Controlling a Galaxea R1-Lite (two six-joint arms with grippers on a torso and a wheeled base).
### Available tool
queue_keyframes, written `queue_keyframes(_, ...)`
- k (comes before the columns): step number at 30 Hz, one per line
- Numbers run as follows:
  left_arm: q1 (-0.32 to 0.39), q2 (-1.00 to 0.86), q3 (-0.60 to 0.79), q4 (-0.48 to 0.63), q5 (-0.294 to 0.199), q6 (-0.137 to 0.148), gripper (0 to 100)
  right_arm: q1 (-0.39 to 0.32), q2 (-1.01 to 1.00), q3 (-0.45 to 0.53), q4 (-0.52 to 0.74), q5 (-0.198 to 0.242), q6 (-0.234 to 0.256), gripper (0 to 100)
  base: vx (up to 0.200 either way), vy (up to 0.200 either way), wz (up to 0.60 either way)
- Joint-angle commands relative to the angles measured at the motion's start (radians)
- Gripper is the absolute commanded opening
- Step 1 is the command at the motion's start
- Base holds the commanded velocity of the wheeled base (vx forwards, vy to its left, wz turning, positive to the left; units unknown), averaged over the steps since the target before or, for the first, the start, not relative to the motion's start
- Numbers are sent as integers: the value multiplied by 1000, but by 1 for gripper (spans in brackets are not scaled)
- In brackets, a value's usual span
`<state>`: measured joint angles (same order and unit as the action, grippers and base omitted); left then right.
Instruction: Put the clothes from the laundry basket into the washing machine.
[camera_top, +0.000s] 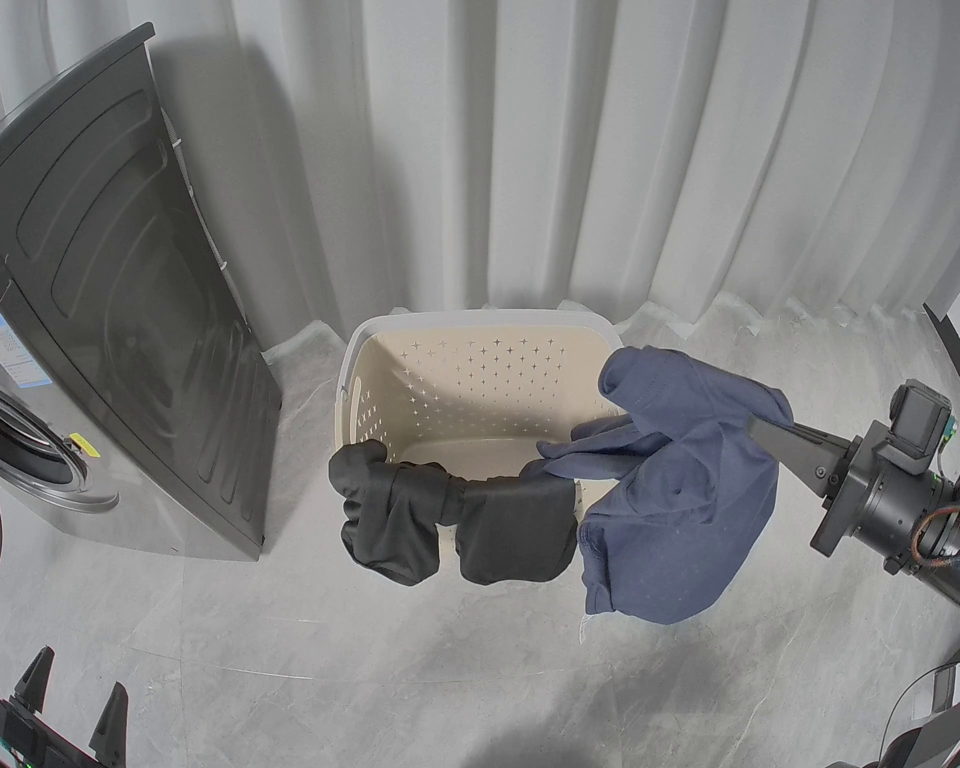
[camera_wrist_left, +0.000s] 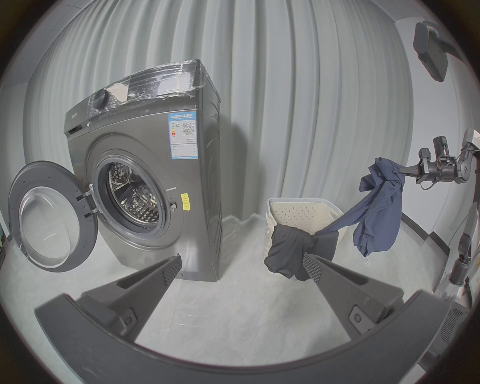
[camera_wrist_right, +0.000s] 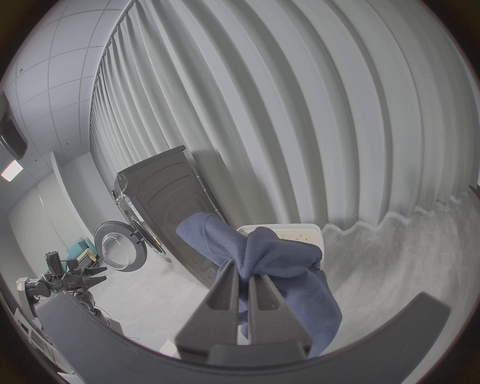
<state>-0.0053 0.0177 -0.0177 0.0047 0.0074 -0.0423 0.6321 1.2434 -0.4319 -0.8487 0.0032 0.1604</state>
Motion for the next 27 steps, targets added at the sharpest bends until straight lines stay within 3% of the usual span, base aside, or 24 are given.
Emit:
queue_keyframes(1,-1,-13,15,0,0,-1,100,8,1,1,-1,4,1,0,0,0,0)
queue_keyframes(5,-1,-13,15,1,0,-1,100,14,1,1,-4,8,1,0,0,0,0)
queue_keyframes(27,-1,-13,15,1,0,-1,100,24,10,16,-4,8,1,0,0,200,0)
